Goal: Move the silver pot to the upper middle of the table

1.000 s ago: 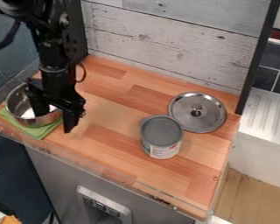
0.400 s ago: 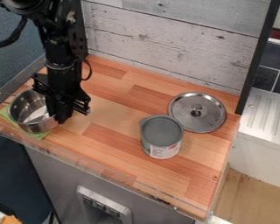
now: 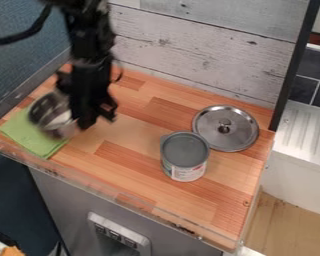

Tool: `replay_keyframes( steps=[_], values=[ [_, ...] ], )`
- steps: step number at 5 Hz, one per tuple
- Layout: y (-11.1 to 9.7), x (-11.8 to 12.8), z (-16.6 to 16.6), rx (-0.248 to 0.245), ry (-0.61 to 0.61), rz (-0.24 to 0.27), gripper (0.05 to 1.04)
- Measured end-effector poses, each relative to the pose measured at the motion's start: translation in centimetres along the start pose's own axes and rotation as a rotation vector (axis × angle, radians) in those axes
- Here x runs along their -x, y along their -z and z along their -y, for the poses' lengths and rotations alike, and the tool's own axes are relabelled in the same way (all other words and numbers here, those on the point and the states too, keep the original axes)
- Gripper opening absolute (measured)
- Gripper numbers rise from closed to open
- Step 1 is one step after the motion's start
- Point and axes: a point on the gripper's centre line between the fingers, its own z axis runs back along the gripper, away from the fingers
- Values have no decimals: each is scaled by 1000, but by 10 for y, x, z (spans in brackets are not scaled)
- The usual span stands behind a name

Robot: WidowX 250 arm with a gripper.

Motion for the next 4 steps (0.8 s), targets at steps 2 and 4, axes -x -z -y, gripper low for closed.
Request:
replay_keyframes(
  steps=[2,4],
  values=[
    [-45,-86,51,-36,231,77,77],
    [-5,-116,79,47,312,18,77]
  ],
)
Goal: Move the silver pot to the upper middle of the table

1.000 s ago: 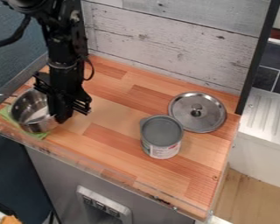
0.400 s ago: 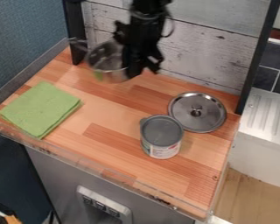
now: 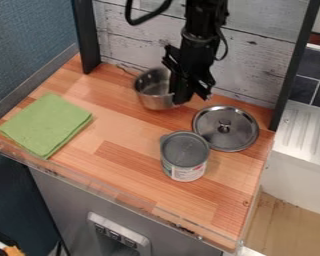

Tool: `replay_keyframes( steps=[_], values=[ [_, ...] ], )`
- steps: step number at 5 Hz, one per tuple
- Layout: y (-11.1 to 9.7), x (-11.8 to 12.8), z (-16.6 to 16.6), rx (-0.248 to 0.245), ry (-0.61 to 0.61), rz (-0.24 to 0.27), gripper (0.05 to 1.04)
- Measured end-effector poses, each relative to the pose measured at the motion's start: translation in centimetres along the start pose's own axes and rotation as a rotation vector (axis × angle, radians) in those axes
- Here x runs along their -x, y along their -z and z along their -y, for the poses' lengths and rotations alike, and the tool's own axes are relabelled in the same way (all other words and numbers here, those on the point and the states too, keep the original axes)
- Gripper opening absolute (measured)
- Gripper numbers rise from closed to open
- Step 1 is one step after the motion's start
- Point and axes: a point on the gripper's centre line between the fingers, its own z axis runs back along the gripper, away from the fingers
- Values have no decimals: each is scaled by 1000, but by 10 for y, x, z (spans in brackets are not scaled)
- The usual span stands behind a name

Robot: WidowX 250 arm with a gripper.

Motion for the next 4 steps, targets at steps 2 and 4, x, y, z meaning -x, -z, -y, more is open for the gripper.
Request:
replay_keyframes(
  steps=[2,4],
  values=[
    [16,1,0,23,-6,-36,104],
    [-7,10,0,52,-70,16,555]
  ],
)
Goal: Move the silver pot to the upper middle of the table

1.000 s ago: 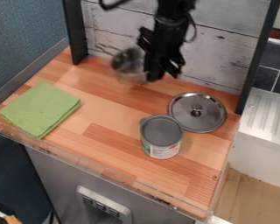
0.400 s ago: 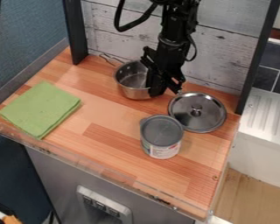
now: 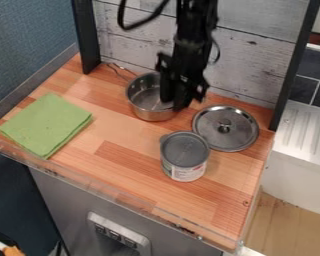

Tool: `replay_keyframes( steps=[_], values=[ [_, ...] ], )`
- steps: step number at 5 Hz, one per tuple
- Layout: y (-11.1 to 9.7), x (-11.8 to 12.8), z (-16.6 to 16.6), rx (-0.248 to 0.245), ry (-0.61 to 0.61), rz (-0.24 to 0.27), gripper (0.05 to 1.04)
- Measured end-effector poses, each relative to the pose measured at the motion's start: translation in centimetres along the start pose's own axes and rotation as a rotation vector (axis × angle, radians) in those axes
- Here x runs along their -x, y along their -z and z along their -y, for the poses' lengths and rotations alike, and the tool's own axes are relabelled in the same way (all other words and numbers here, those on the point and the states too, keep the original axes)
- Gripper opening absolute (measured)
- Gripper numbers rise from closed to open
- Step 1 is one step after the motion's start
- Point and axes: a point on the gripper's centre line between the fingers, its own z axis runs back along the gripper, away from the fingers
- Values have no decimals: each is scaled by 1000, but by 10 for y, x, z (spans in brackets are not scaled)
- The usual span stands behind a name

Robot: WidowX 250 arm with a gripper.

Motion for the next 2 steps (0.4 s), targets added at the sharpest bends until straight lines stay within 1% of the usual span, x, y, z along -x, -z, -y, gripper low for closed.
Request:
replay_keyframes(
  steps=[1,2],
  values=[
    [-15,3,2,22,-8,16,856],
    [-16,12,-2,52,-26,31,1023]
  ],
)
